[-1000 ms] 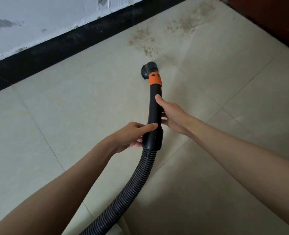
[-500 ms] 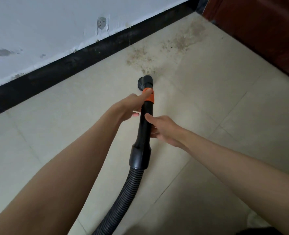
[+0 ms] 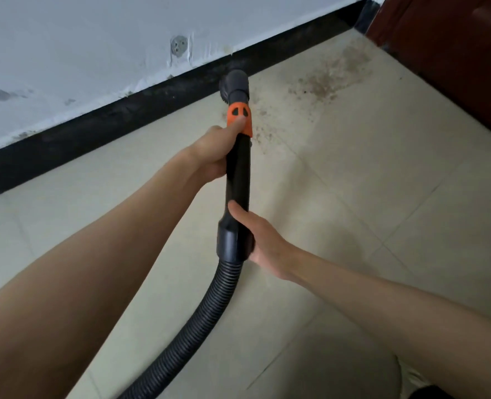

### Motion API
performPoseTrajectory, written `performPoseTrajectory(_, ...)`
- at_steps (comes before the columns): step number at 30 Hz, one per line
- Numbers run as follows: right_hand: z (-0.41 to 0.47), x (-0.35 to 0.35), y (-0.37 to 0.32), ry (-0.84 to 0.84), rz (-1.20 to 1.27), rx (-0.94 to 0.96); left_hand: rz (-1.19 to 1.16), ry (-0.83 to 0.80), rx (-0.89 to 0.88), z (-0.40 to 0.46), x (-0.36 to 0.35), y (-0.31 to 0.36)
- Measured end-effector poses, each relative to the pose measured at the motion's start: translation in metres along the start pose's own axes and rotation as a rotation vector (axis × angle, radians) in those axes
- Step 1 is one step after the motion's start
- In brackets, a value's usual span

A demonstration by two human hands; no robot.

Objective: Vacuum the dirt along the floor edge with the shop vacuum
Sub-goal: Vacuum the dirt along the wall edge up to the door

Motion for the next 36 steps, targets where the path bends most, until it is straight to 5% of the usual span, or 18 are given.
performPoseTrajectory(11,0.015,0.049,-0.073,-0.058,-0.298,0.212,-0.382,0.148,0.084,0.026,-0.009,0.015)
performPoseTrajectory(18,0.024,0.116,-0.116,-0.194,-0.391,0.07,-0.525,0.179,0.151,0.033,-0.072,0.007)
performPoseTrajectory(26,0.028,0.138,-0.099,-0.317,-0.021,-0.009,-0.252,0.303,0.032,0.039,-0.115,0.027)
performPoseTrajectory(36,0.043,0.128,-0.097,-0.249,-0.33,0.258,-0.354,0.506,0.035,0.054,-0.1,0.014)
Point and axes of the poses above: each hand's wrist, its own z-axis towards the middle knuckle, its own x-axis out of the back of the hand, y = z × x, the point moved 1 cm from there along z, towards the middle knuckle, and after that the axes turned 4 degrees about x, right-handed, at the moved point
